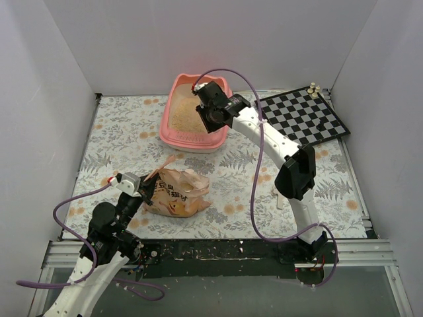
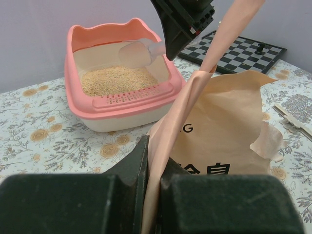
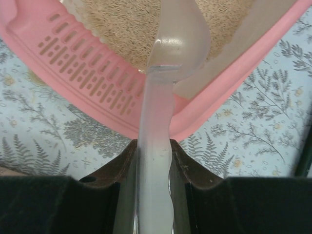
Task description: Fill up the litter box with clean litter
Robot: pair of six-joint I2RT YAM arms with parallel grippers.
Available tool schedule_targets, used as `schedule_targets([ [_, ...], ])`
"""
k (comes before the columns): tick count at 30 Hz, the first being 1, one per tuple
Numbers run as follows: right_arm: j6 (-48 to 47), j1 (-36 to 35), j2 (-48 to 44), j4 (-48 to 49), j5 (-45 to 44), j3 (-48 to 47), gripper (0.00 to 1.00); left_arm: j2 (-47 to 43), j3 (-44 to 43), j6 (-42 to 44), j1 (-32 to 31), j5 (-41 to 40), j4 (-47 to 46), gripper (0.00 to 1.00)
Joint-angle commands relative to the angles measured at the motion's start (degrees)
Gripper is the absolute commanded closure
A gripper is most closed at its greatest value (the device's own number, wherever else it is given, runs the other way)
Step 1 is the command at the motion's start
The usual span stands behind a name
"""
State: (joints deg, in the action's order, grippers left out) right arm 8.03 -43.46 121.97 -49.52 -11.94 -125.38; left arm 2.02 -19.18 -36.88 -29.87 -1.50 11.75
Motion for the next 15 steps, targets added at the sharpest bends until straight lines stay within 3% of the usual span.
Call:
schedule_targets([
  [1,-6.44,-2.06,-1.91,-2.86,-10.28,-1.36,0.99,-0.79,-1.39,-0.3,-0.02,-2.11,-8.23,1.0],
  [6,-7.15,-3.03,-3.75,-4.27,-11.7,-2.06,0.99,-0.35,-1.47,-0.21,-0.02,-2.19,-8.14,1.0],
  [9,-7.24,-4.43,-9.62,-3.57,-10.65,0.65,0.99,-0.35,-1.47,-0.12,-0.02,-2.46,-7.97,1.0],
  [15,-6.19,-5.58,-23.25,-8.48,2.0,12.68,0.99,0.17,-1.39,-0.12,-0.02,-2.28,-8.06,1.0],
])
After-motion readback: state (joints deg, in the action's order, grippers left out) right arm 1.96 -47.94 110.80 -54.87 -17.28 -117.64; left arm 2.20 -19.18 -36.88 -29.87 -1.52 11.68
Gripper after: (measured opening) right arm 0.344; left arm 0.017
